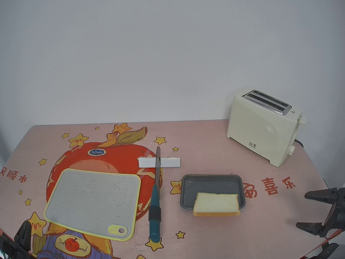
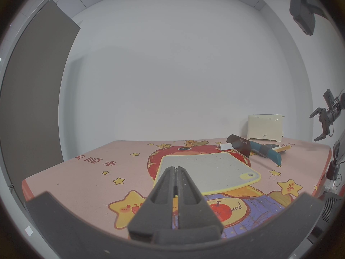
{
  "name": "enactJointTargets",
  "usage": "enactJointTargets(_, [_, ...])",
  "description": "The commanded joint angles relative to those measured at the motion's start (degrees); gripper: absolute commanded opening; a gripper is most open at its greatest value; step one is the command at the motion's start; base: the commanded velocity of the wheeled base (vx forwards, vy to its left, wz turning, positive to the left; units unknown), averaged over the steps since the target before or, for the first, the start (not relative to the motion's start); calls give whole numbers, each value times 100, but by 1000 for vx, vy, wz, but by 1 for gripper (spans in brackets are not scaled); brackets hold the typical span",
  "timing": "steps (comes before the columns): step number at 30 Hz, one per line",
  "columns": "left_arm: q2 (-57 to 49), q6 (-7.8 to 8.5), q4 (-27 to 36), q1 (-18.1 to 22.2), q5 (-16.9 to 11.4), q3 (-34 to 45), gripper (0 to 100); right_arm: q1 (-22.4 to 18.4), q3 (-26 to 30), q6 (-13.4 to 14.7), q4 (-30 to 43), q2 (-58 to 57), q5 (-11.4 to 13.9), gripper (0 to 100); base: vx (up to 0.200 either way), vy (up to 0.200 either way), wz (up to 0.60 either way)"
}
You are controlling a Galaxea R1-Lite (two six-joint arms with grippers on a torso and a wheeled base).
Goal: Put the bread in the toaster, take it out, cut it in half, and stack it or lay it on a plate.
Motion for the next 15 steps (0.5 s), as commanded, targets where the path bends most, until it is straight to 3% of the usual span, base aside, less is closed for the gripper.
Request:
enactJointTargets(1, [4, -1, 2, 0, 3, 92, 0, 400, -90, 0, -18, 587, 34, 100, 0, 0, 0])
enactJointTargets(15, [4, -1, 2, 0, 3, 92, 0, 1209, -28, 26, -1126, 1800, 34, 100, 0, 0, 0])
